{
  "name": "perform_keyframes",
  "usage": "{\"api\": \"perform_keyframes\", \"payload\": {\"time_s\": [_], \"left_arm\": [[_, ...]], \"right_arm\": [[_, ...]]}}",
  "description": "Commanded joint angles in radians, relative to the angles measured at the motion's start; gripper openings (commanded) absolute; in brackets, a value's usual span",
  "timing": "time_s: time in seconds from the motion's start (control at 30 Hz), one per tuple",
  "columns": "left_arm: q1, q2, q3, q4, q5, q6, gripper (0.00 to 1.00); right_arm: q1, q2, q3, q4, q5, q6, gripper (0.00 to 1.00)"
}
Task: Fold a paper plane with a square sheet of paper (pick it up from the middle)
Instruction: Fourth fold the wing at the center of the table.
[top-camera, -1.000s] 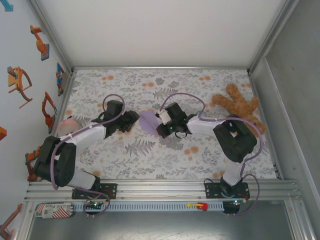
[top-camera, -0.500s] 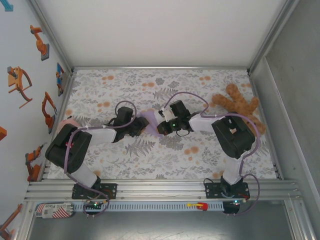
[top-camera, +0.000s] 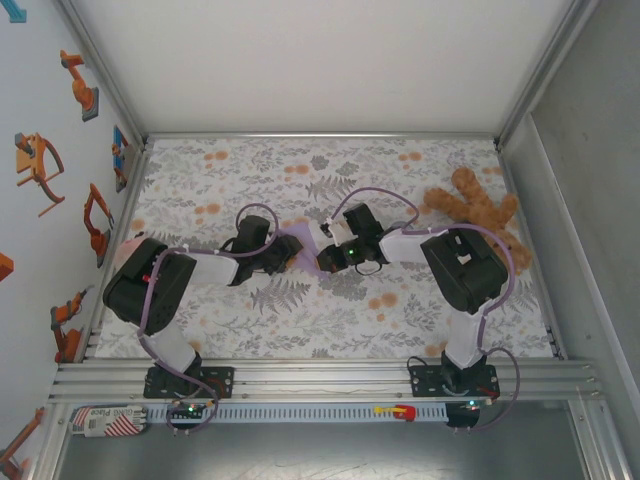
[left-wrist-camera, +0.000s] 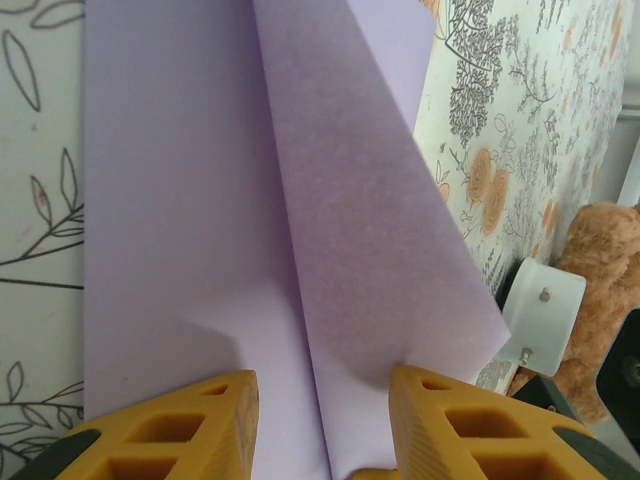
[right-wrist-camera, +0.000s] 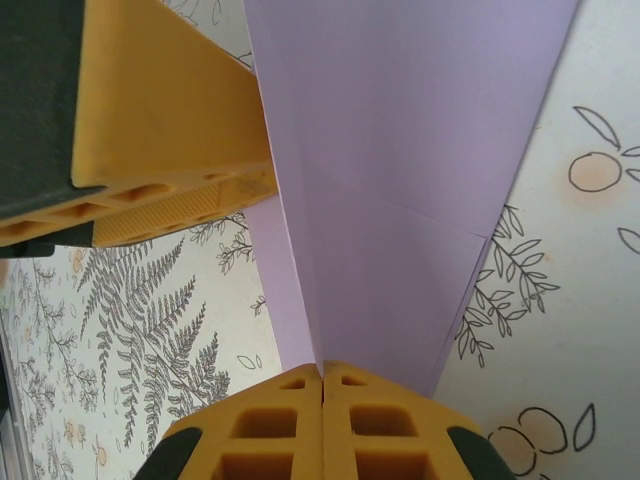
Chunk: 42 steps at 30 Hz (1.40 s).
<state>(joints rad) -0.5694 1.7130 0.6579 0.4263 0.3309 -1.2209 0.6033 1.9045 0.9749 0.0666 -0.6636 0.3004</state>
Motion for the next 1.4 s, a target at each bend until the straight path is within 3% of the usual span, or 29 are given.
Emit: {"api": "perform_keyframes", "payload": {"time_s": [0.0, 0.2, 0.4, 0.8, 1.37], "left_arm": [[-0.006, 0.011, 0.008, 0.009, 0.014, 0.004, 0.4], [-0.009, 0.022, 0.028, -0.047, 0.008, 0.02, 0.42], [-0.019, 0.024, 0.084, -0.225, -0.033, 0.06, 0.44], [-0.033, 0.086, 0.187, -0.535, -0.102, 0.075, 0.5], [-0.043, 0.152, 0.243, -0.635, -0.102, 0.078, 0.51]], "right_arm": [[-0.005, 0.016, -0.01, 0.023, -0.022, 0.014, 0.0], [-0.005, 0.018, -0.01, 0.019, -0.021, 0.01, 0.0], [-0.005, 0.014, -0.012, 0.007, -0.008, 0.006, 0.0], [-0.005, -0.012, -0.012, -0.007, 0.013, 0.009, 0.14], [-0.005, 0.022, 0.015, -0.017, -0.011, 0.003, 0.16]]}}
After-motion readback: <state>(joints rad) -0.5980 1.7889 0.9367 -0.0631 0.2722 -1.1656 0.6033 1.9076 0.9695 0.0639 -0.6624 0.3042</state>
